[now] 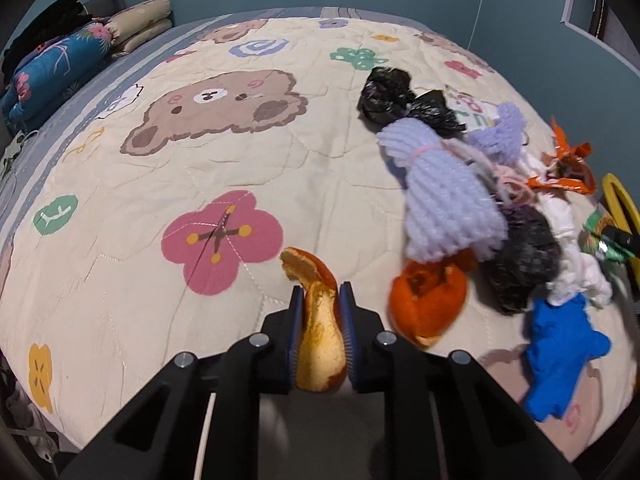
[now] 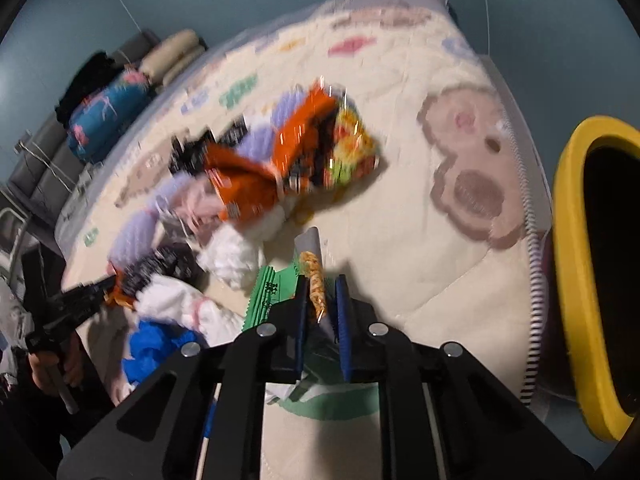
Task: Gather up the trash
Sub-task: 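Carry the orange peel and green wrapper over the yellow-rimmed bin with both tools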
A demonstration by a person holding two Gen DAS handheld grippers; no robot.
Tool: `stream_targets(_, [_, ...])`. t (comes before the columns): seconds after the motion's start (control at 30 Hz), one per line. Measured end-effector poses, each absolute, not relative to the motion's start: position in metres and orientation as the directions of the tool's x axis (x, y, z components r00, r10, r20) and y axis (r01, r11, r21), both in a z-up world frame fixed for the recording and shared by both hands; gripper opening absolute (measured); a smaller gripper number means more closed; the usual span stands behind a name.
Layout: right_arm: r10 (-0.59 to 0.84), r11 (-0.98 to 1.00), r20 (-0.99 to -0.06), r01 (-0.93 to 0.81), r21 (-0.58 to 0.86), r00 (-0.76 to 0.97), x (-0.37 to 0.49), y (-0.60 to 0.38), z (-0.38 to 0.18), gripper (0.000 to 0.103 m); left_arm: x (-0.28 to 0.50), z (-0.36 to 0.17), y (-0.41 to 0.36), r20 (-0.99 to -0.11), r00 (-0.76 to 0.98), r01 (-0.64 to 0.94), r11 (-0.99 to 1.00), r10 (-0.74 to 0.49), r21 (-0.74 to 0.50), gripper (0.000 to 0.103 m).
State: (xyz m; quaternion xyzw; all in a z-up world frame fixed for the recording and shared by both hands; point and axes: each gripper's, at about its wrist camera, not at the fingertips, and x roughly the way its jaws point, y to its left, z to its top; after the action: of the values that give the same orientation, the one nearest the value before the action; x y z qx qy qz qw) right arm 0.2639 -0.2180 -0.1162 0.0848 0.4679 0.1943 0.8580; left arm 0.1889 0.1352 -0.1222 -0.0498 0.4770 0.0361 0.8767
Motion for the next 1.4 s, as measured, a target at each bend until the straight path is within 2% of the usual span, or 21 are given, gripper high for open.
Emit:
stream_targets(0.13, [0.473, 0.881, -0.701, -0.275, 0.385, 0.534, 0.256, -0.230, -0.098, 0.012, 0.180, -0.108, 0.132, -0.828, 0.561, -0.102, 0.992, -0.001, -0.071, 0.017])
stream_targets(0.43, [0.573, 0.816, -0.643, -0.281, 0.505, 0.508, 0.242, -0.244, -0.079, 0.012, 0.156, -0.057, 0.119, -0.768, 0.639, -0.087, 0.990, -0.032, -0.114, 0.017])
stream_targets(0.63, [0.602, 0.789, -0.605, -0.268, 0.553, 0.521, 0.223, -0.271, -0.060, 0.012, 0.148, -0.016, 0.087, -0.717, 0.693, -0.016, 0.993, -0.073, -0.117, 0.017])
stream_targets(1.1, [0.562, 0.796, -0.542, -0.229, 0.561, 0.625, 0.204, -0.345, -0.014, 0.012, 0.178, 0.026, -0.032, -0.674, 0.688, 0.218, 0.962, -0.269, -0.163, 0.017])
stream_targets(1.4, [0.424, 0.853, -0.526, -0.130, 0.506, 0.737, 0.202, -0.405, 0.021, 0.012, 0.208, 0.037, -0.109, -0.653, 0.658, 0.350, 0.920, -0.374, -0.175, 0.017])
